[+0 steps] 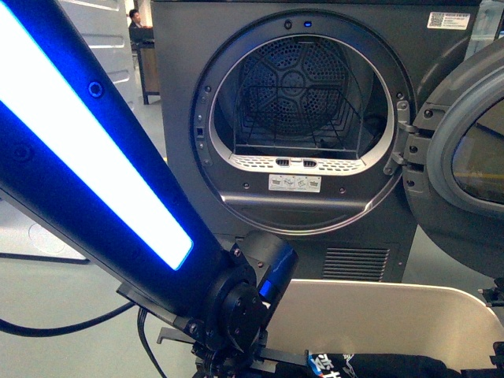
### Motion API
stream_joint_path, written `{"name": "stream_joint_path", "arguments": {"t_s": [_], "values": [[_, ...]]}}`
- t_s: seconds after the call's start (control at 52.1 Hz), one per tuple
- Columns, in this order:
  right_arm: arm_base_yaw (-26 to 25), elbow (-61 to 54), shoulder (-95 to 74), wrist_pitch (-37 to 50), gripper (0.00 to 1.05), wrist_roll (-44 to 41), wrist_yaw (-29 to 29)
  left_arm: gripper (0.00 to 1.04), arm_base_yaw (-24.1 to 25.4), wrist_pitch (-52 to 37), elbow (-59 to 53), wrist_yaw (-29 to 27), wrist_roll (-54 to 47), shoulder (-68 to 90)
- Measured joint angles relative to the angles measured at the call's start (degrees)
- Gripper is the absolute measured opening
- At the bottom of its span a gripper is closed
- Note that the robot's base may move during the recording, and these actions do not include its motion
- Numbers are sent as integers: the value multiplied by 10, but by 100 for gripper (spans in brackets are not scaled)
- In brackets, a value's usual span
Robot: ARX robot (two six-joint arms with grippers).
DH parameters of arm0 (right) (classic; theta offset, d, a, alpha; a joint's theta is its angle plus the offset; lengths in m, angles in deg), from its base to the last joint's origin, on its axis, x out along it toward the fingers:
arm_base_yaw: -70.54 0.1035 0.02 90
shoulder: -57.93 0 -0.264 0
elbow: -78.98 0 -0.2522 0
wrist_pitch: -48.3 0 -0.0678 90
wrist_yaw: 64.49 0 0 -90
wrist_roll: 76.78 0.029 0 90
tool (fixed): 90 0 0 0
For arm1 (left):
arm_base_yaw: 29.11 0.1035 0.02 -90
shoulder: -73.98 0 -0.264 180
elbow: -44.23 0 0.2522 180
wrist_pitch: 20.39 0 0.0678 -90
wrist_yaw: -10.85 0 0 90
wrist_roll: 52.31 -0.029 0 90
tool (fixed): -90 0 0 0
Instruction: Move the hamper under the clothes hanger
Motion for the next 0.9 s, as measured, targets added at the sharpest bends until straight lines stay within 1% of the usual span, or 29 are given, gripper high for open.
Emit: {"name": "stream_joint_path", "arguments": {"t_s": [0.46, 0.672, 0.806, 0.902], "values": [[0, -1, 0, 0, 3, 0, 0, 4, 0, 0, -1, 0, 0, 0], [17, -1, 0, 0, 3, 0, 9, 4, 15, 0, -4, -13, -1, 0], [14, -1, 0, 1, 3, 1, 7, 4, 17, -1, -4, -7, -2, -4], [6, -1, 0, 1, 3, 1, 4, 4, 10, -2, -3, 1, -3, -5]]}}
